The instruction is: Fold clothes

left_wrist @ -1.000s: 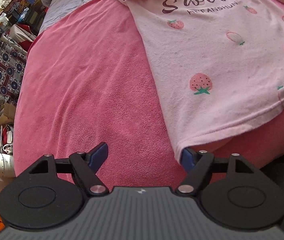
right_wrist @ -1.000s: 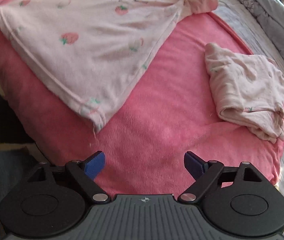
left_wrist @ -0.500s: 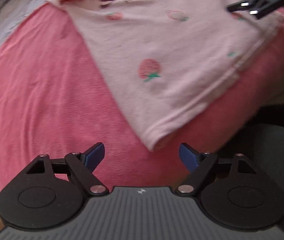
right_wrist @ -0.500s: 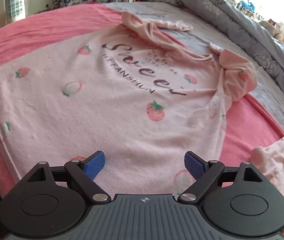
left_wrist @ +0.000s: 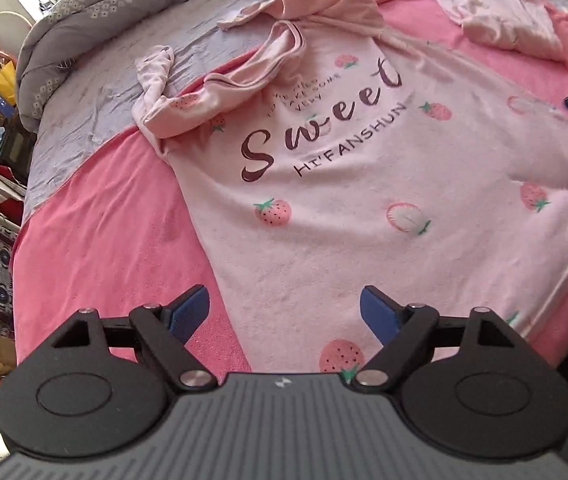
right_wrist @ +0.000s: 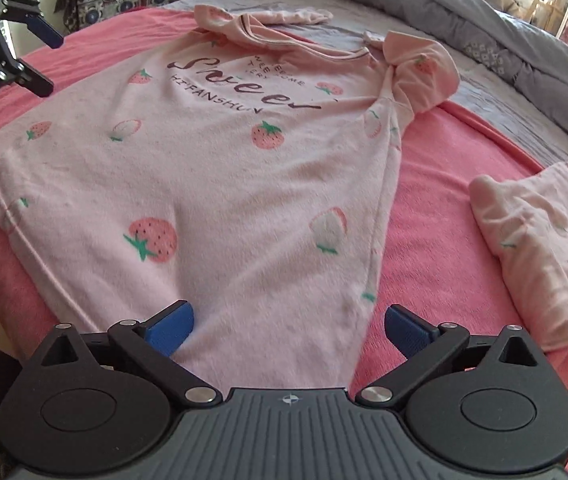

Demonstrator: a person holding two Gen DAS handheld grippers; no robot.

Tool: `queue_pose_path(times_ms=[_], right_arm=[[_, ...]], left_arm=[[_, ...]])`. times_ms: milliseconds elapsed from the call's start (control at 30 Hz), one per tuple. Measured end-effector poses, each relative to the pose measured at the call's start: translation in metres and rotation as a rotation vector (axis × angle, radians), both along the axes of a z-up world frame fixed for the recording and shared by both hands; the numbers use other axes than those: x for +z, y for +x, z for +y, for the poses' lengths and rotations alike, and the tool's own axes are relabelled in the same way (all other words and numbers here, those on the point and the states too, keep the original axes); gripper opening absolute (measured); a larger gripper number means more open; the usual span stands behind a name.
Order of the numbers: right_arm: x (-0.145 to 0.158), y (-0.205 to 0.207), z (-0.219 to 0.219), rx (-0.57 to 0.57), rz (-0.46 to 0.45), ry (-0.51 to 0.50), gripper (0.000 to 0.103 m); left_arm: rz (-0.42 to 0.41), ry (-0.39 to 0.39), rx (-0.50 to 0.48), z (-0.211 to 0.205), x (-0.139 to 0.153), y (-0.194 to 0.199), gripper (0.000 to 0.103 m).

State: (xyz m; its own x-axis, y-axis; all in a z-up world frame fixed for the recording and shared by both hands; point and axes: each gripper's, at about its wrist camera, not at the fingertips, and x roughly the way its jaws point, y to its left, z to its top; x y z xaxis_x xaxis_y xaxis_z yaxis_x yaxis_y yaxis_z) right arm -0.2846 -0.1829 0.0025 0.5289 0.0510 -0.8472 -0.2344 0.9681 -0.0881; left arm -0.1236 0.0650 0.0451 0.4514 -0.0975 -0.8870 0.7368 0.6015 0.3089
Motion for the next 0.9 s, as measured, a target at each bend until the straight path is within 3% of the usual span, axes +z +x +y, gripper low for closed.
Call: queue_pose_path(times_ms=[133, 267, 367, 467, 567, 633, 733, 800, 900], right_arm=[[0.003, -0.018, -0.014, -0.036, 0.099, -0.061, 0.103], [0.016, -0.025, -0.017, -0.082, 0.105, -0.166, 0.103], [0.029, -0.014, -0.006, -0.084, 0.009, -0.175, 0.103], [0.035, 0.016, 0.006, -0.077, -0.059, -0.084, 0.103], [0.033, 0.055, 0.021, -0.039, -0.093, -0.023, 0.103], [0.024, 0.075, 0.034, -0.02, -0.096, -0.042, 0.103], [0.002, 0.085, 0.044, 0.009, -0.026, -0.108, 0.103], [-0.004, 0.074, 0.039, 0.016, -0.011, -0.126, 0.103], [-0.004, 0.041, 0.014, -0.041, 0.033, -0.115, 0.103]], left_arm=[[-0.009, 0.156, 0.023, 0.011, -0.036, -0.015, 0.089], [-0.024, 0.236, 0.078, 0.025, -0.027, -0.019, 0.09], [-0.078, 0.134, 0.063, 0.016, -0.003, -0.013, 0.09], [-0.033, -0.015, 0.058, -0.01, 0.007, 0.003, 0.091], [-0.007, -0.105, 0.036, -0.04, 0.001, 0.013, 0.091], [-0.013, -0.08, 0.01, -0.058, -0.012, 0.011, 0.091], [-0.021, 0.009, -0.024, -0.067, -0.038, 0.005, 0.091], [-0.039, -0.006, -0.014, -0.053, -0.038, 0.0, 0.095], [-0.017, 0.045, 0.066, -0.021, -0.037, 0.0, 0.099]])
